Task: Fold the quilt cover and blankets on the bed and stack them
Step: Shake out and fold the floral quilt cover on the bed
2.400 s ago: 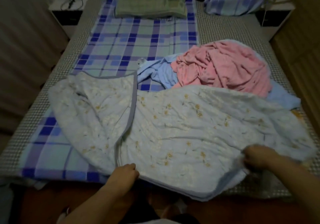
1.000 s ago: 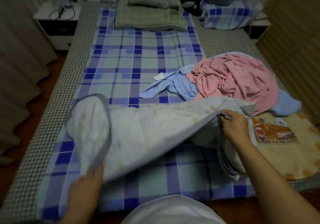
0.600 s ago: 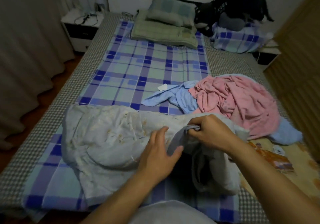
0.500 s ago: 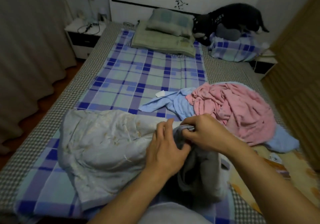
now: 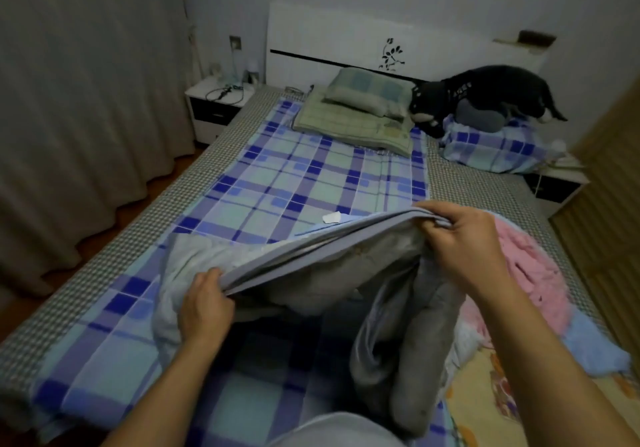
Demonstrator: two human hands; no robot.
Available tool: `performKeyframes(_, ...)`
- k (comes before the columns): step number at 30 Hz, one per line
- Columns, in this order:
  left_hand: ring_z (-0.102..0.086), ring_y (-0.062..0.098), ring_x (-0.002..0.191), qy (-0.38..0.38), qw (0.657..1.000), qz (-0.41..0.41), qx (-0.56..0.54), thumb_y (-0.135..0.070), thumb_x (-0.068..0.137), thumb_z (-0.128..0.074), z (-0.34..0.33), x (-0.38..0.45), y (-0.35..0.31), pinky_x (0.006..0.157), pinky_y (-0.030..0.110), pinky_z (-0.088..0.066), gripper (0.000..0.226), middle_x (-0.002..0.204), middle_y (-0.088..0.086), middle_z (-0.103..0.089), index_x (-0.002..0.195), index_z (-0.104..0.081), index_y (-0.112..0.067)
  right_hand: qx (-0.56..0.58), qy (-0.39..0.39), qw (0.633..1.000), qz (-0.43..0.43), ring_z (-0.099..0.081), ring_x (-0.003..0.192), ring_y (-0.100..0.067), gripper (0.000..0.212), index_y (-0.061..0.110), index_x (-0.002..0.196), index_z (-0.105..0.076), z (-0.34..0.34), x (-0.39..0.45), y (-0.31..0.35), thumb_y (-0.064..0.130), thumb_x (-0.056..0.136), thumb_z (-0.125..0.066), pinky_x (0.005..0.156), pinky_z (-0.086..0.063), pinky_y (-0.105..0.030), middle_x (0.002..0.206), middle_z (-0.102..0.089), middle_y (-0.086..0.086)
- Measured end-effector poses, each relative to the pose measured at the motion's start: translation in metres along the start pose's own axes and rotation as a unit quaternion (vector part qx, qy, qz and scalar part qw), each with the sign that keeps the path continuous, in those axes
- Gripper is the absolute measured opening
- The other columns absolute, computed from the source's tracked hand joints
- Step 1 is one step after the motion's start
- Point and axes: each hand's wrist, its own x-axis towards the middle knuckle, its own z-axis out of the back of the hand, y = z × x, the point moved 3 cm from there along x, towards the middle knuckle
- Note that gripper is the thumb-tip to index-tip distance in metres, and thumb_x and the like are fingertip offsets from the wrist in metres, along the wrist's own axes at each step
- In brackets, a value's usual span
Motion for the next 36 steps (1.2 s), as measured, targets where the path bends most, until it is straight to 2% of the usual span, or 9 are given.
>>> performKeyframes(5, -0.061, 0.037, 0.098, 0.088, 0.986, -0.142, 0.005, -0.012, 0.079, -0.052, 0.038, 0.028, 0.016, 0.075, 0.045, -0.053, 0.052, 0.129, 0.004, -0.049, 0.125, -0.040, -0.033, -0.058, -0.072, 0.993, -0.077, -0.069, 0.089, -0.012, 0.024, 0.026, 0.098, -0.078, 0.007, 0.024, -0.042, 0.013, 0.085, -0.062, 0.083, -0.053, -0.028, 0.090, -0.077, 0.006)
performKeyframes(9, -0.049, 0.020, 0.115, 0.115, 0.896, -0.405, 0.142, -0.017, 0.080, -0.076, 0.072, 0.021, 0.024, 0.082, 0.043, -0.057, 0.087, 0.153, -0.003, -0.024, 0.147, -0.031, -0.049, -0.120, -0.096, 0.978, -0.144, -0.069, 0.094, -0.025, 0.024, 0.025, 0.106, -0.076, 0.000, 0.031, -0.077, 0.021, 0.088, -0.061, 0.082, -0.052, -0.033, 0.098, -0.076, -0.003)
performKeyframes(13, -0.056, 0.012, 0.119, 0.274, 0.878, -0.378, 0.108, -0.012, 0.088, -0.062, 0.070, 0.029, 0.030, 0.094, 0.036, -0.051, 0.092, 0.138, -0.025, -0.035, 0.140, -0.016, -0.070, -0.125, -0.061, 0.976, -0.165, -0.069, 0.095, -0.026, 0.024, 0.025, 0.106, -0.076, -0.022, 0.036, -0.083, 0.020, 0.088, -0.061, 0.085, -0.052, -0.033, 0.100, -0.076, -0.004)
performKeyframes(19, -0.054, 0.024, 0.117, 0.362, 0.809, -0.394, 0.245, -0.016, 0.093, -0.050, 0.033, -0.008, 0.015, 0.092, 0.033, -0.043, 0.087, 0.151, -0.017, -0.008, 0.136, -0.003, -0.074, -0.112, -0.059, 0.979, -0.162, -0.068, 0.097, -0.023, 0.027, 0.022, 0.104, -0.077, -0.045, 0.037, -0.078, 0.014, 0.087, -0.058, 0.085, -0.049, -0.030, 0.101, -0.076, -0.003)
performKeyframes(22, -0.066, 0.032, 0.100, 0.277, 0.853, -0.367, 0.247, -0.024, 0.086, -0.050, 0.009, -0.021, 0.020, 0.080, 0.038, -0.053, 0.060, 0.135, -0.005, -0.042, 0.136, -0.034, -0.052, -0.114, -0.061, 0.980, -0.153, -0.068, 0.098, -0.023, 0.028, 0.022, 0.104, -0.077, -0.048, 0.038, -0.069, 0.011, 0.087, -0.058, 0.088, -0.048, -0.030, 0.102, -0.076, -0.004)
performKeyframes(25, -0.066, 0.032, 0.078, 0.153, 0.938, -0.258, 0.173, -0.036, 0.085, -0.046, -0.008, -0.010, 0.019, 0.065, 0.039, -0.054, 0.030, 0.093, 0.002, -0.065, 0.100, -0.071, -0.026, -0.100, -0.054, 0.982, -0.150, -0.068, 0.096, -0.020, 0.027, 0.021, 0.103, -0.078, -0.057, 0.036, -0.062, 0.010, 0.088, -0.059, 0.090, -0.050, -0.031, 0.100, -0.076, -0.003)
performKeyframes(28, -0.065, 0.033, 0.076, 0.120, 0.973, -0.152, 0.122, -0.031, 0.095, -0.039, -0.023, -0.001, 0.025, 0.068, 0.038, -0.051, 0.038, 0.088, 0.010, -0.068, 0.080, -0.068, -0.012, -0.084, -0.056, 0.983, -0.156, -0.069, 0.097, -0.021, 0.024, 0.021, 0.102, -0.078, -0.063, 0.037, -0.059, 0.013, 0.088, -0.060, 0.093, -0.053, -0.036, 0.100, -0.076, -0.002)
performKeyframes(33, -0.064, 0.034, 0.093, 0.069, 0.994, -0.070, 0.046, -0.024, 0.097, -0.053, -0.019, -0.011, 0.027, 0.079, 0.043, -0.052, 0.024, 0.112, 0.009, -0.062, 0.117, -0.064, -0.016, -0.058, -0.019, 0.987, -0.149, -0.065, 0.099, -0.014, 0.022, 0.024, 0.103, -0.078, -0.063, 0.031, -0.046, 0.017, 0.089, -0.062, 0.090, -0.048, -0.028, 0.103, -0.076, 0.002)
performKeyframes(36, -0.064, 0.033, 0.097, 0.151, 0.978, -0.144, 0.026, -0.026, 0.096, -0.054, -0.017, -0.016, 0.019, 0.082, 0.043, -0.053, 0.051, 0.134, 0.004, -0.042, 0.142, -0.037, -0.040, -0.065, 0.014, 0.989, -0.132, -0.065, 0.100, -0.013, 0.020, 0.025, 0.104, -0.078, -0.064, 0.026, -0.041, 0.024, 0.090, -0.065, 0.093, -0.049, -0.030, 0.105, -0.075, 0.004)
